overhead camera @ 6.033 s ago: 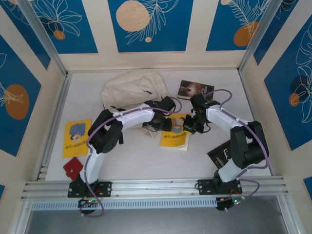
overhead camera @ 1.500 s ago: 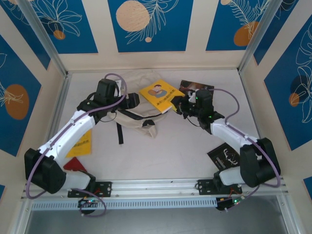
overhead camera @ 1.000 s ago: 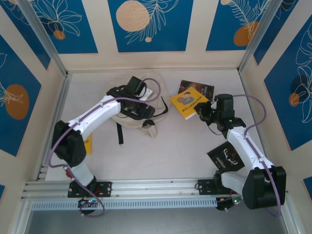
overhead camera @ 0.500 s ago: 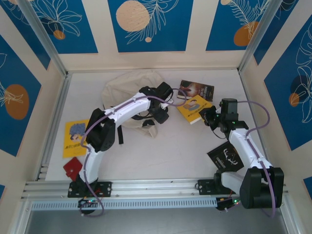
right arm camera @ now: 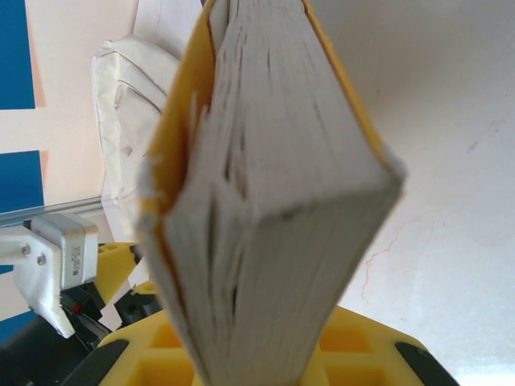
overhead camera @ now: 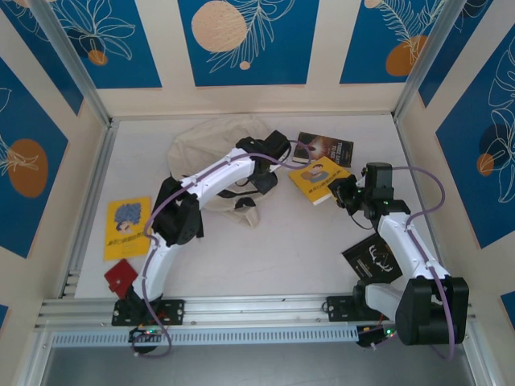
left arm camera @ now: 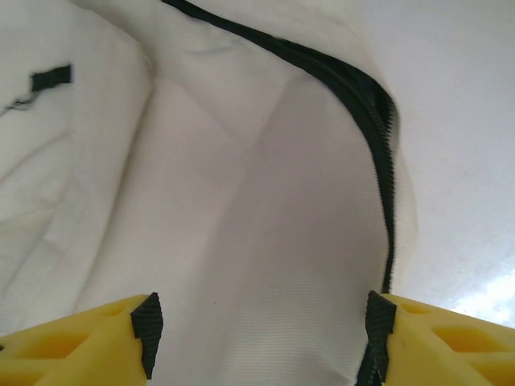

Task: Pack books, pencil case, and school supplies into a backpack

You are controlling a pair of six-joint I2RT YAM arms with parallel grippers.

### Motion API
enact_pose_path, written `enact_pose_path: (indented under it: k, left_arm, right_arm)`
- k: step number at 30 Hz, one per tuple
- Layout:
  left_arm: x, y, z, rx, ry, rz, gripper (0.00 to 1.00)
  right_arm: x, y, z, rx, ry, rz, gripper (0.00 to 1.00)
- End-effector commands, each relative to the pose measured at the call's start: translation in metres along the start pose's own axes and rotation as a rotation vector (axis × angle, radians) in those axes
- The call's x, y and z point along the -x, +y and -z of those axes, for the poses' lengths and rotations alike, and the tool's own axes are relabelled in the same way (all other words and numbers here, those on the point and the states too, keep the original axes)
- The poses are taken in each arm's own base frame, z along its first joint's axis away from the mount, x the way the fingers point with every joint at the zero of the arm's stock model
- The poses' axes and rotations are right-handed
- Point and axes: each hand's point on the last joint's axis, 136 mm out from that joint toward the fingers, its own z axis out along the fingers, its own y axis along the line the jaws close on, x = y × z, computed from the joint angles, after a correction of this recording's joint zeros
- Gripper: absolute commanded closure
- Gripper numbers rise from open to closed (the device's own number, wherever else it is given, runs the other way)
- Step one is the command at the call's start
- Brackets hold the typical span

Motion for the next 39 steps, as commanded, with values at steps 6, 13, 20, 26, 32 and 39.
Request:
enact_pose_path:
  k: [6, 13, 20, 26, 32, 39]
  left_arm:
    - [-0.003, -0.006, 0.008, -0.042, 0.015, -0.030, 0.31]
    - [-0.003, -0.031, -0.002, -0.166, 0.016, -0.022, 0.27]
    - [-0.004, -0.022, -0.027, -0.072, 0.059, -0.021, 0.31]
    - [0.006, 0.011, -0.015, 0.097, 0.013, 0.032, 0.46]
    - [0.016, 0.011, 0.014, -0.010, -0.058, 0.060, 0.44]
    - [-0.001, 0.015, 0.011, -0.037, 0.000, 0.024, 0.40]
  right_arm:
    - [0.002, 0.023, 0.005, 0.103, -0.006, 0.032, 0.96]
    - [0.003, 0.022, 0.006, 0.095, -0.011, 0.032, 0.96]
    - [0.003, 0.022, 0.006, 0.093, -0.012, 0.033, 0.96]
    - [0.003, 0.021, 0.006, 0.091, -0.013, 0.031, 0.96]
    - [0.003, 0.020, 0.005, 0.088, -0.011, 0.030, 0.96]
    - [0.002, 0.020, 0.005, 0.092, -0.008, 0.029, 0.96]
